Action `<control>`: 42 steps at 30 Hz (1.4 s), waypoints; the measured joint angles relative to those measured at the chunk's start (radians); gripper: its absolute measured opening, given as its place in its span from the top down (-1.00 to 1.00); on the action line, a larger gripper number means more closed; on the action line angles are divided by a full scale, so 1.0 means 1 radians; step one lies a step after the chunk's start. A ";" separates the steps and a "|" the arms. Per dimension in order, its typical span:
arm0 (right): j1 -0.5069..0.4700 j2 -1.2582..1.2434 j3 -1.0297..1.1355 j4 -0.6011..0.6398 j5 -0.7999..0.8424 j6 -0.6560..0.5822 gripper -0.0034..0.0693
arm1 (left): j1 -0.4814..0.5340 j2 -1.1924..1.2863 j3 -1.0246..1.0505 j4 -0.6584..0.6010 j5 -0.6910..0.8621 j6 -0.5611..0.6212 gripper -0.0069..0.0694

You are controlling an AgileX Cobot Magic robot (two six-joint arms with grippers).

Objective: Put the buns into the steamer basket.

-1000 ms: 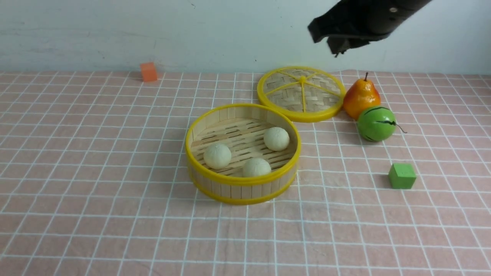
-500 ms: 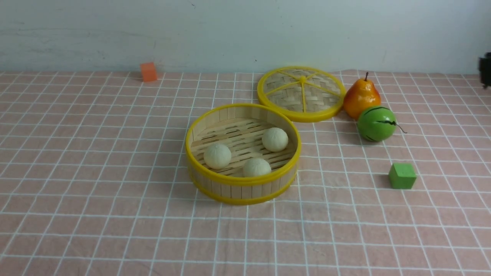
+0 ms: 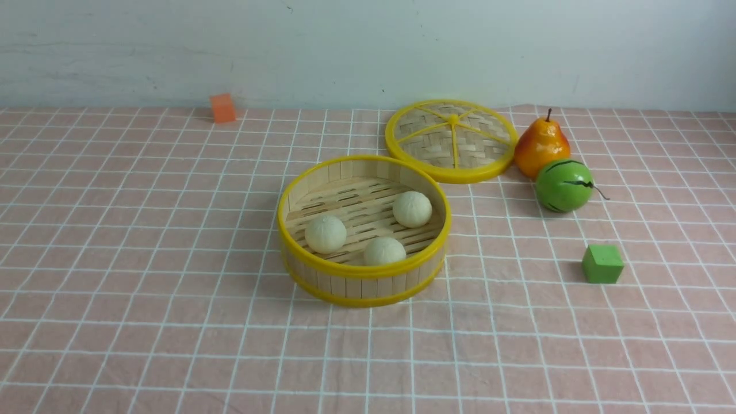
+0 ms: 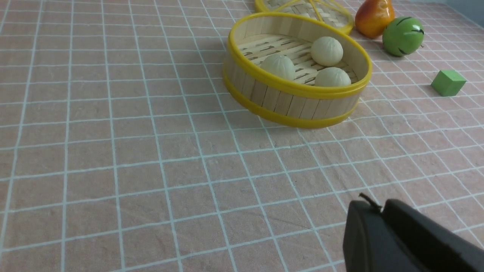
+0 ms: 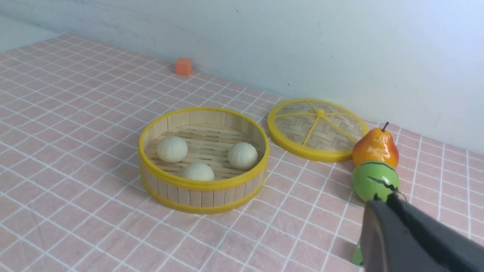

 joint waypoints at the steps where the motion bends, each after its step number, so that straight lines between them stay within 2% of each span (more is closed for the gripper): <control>1: 0.000 -0.003 0.003 0.000 0.007 0.000 0.95 | 0.000 0.000 0.000 0.000 0.000 0.000 0.70; 8: 0.000 -0.010 0.007 0.083 0.022 0.000 0.97 | 0.000 0.000 0.000 0.000 0.000 0.000 0.69; 16: 0.000 -0.010 0.012 0.094 0.019 0.000 0.97 | 0.000 0.000 0.000 0.000 0.000 0.000 0.68; 19: 0.000 -0.017 0.046 0.109 -0.051 0.000 0.97 | 0.000 0.000 0.000 0.000 0.000 0.000 0.68; 22: -0.013 -0.070 0.187 0.123 -0.237 0.000 0.97 | 0.000 0.000 0.000 0.000 0.000 0.000 0.67; 23: -0.034 -0.097 0.251 0.127 -0.313 0.000 0.97 | 0.000 0.000 0.000 0.000 0.000 0.000 0.67; 26: -0.087 -0.151 0.372 0.142 -0.404 0.000 0.97 | 0.000 0.000 0.000 0.000 0.000 0.000 0.67; 32: -0.344 -0.314 0.660 0.182 -0.523 0.024 0.97 | 0.000 0.000 0.000 0.000 0.000 0.000 0.67; 38: -0.503 -0.399 0.760 0.091 -0.498 0.114 0.97 | 0.000 0.000 0.000 0.000 0.000 0.000 0.67; 42: -0.518 -0.400 0.760 0.043 -0.452 0.140 0.97 | 0.000 0.000 0.000 0.002 0.000 0.000 0.66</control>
